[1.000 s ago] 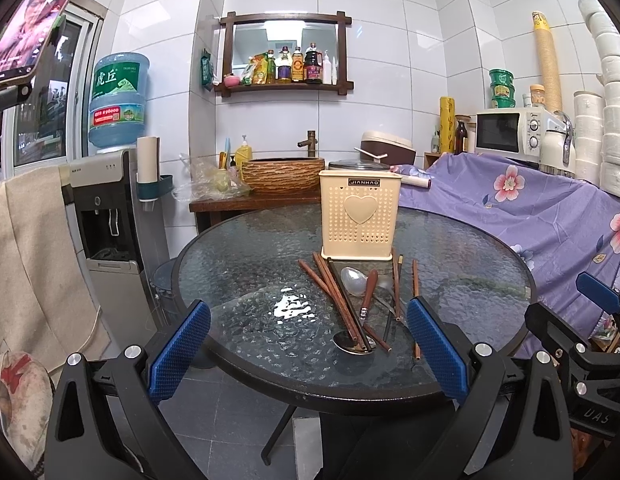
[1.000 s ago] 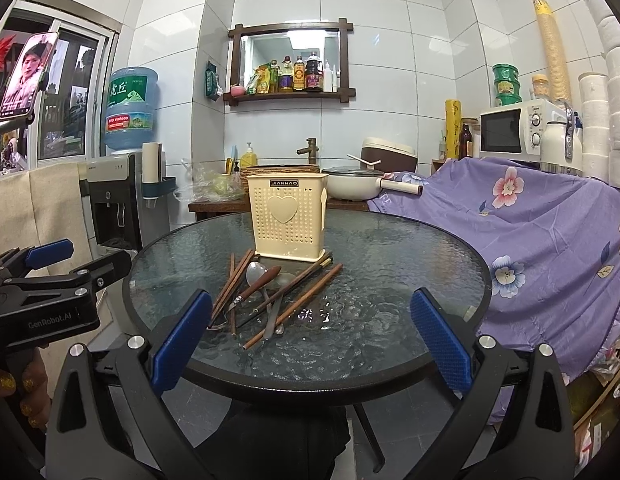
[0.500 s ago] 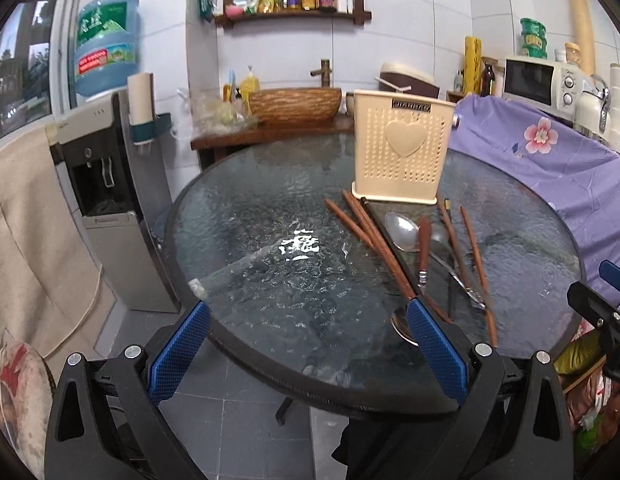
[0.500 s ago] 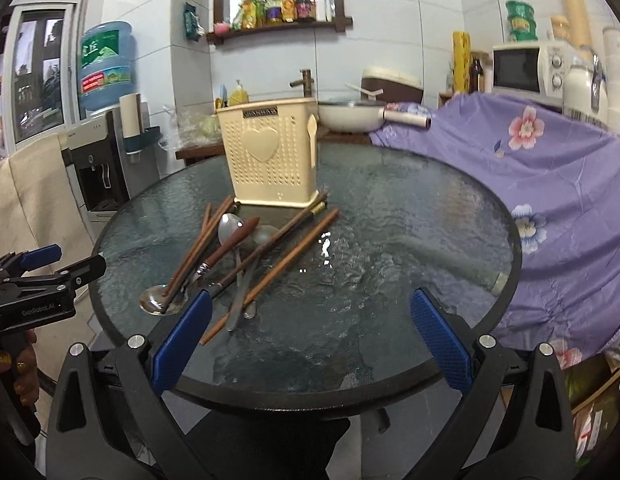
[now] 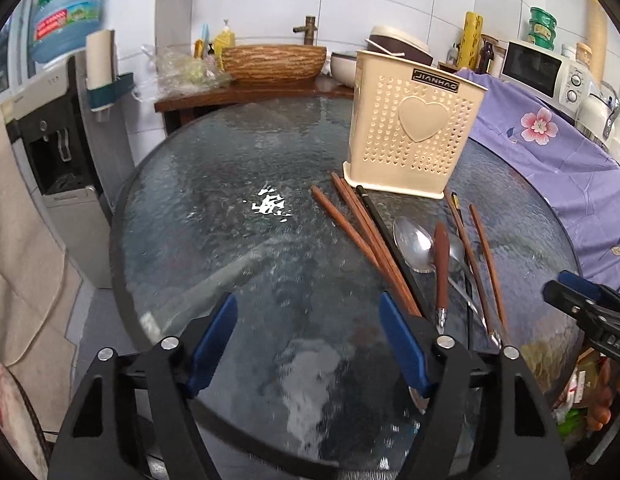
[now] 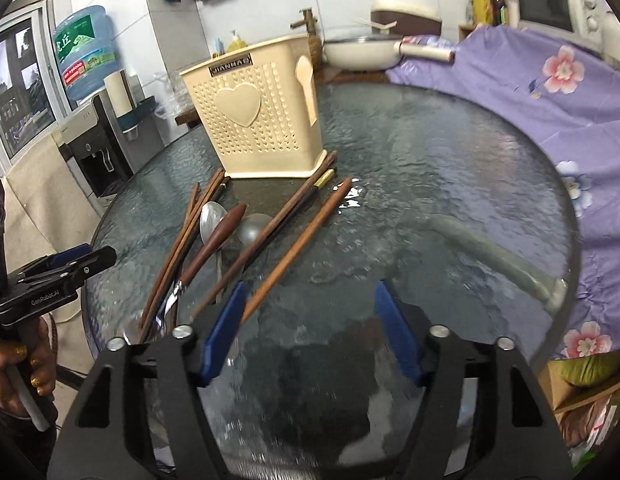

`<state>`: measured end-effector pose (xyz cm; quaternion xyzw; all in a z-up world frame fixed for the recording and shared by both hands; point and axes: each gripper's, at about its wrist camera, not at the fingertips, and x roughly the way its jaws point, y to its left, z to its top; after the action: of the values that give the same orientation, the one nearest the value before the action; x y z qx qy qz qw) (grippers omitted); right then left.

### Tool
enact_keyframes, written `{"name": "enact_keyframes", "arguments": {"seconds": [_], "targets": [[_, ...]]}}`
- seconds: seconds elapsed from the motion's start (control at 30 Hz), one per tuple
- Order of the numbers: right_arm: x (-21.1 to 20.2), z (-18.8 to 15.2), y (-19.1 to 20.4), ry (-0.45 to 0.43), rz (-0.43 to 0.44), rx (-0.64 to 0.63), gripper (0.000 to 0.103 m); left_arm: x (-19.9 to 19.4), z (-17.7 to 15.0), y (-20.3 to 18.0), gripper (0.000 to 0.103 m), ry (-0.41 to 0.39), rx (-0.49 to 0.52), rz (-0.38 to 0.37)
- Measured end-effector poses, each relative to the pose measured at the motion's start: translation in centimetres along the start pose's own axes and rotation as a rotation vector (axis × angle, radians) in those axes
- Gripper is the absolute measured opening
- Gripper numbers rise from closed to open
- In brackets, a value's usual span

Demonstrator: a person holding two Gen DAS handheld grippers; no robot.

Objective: Organize utensils
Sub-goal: 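Move the left tool toward the chopsticks while the right tool approaches them too, then close the left tool on a wooden chopstick while the right tool grasps another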

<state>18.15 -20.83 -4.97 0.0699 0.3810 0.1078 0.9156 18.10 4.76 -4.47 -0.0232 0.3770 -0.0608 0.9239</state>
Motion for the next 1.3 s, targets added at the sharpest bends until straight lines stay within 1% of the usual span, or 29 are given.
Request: {"name": "enact_keyframes", "arguments": {"seconds": [0.07,0.1,0.13,0.17,0.23,0.33,0.4,0.6,0.67,0.73,0.87,1.03,1.17,1.3], "targets": [[1.0,0.9,0.0,0.027,0.006,0.009,0.058,0.6,0.6,0.3,0.065,0.016,-0.003,-0.008],[1.7,1.7,-0.1,0.042,0.016,0.017,0.054,1.1,1.1,0.4,0.064,0.03,-0.002,-0.004],[2.1,2.1,0.0,0.051,0.014,0.023,0.051,1.5,1.4,0.5,0.061,0.043,-0.002,-0.007],[2.6,2.7,0.0,0.056,0.007,0.024,0.05,1.7,1.7,0.7,0.058,0.053,-0.006,-0.015],[3.4,3.6,-0.2,0.063,-0.007,0.035,0.045,2.5,2.7,1.1,0.055,0.084,-0.029,-0.036],[4.7,4.7,-0.4,0.091,-0.009,0.055,0.042,3.3,3.8,1.3,0.051,0.107,-0.052,-0.049],[5.6,5.3,-0.3,0.107,-0.021,0.058,0.041,3.7,4.6,1.3,0.05,0.116,-0.065,-0.072],[7.6,6.6,-0.7,0.137,-0.055,0.072,0.032,5.4,6.7,0.9,0.045,0.126,-0.066,-0.073],[8.1,6.8,-0.8,0.151,-0.046,0.082,0.029,6.2,7.3,0.9,0.041,0.141,-0.066,-0.07],[8.5,7.0,-1.0,0.159,-0.045,0.088,0.029,7.2,7.8,1.4,0.038,0.166,-0.093,-0.077],[9.3,7.3,-1.0,0.174,-0.044,0.103,0.029,8.7,8.4,2.1,0.038,0.206,-0.158,-0.109],[10.4,7.8,-0.9,0.194,-0.044,0.115,0.029,9.6,9.2,1.3,0.038,0.22,-0.151,-0.111],[10.9,7.9,-0.6,0.201,-0.077,0.105,0.028,10.1,9.4,0.7,0.038,0.231,-0.151,-0.098],[11.2,7.9,-0.8,0.201,-0.078,0.111,0.025,10.7,9.3,0.3,0.038,0.245,-0.15,-0.095]]}}
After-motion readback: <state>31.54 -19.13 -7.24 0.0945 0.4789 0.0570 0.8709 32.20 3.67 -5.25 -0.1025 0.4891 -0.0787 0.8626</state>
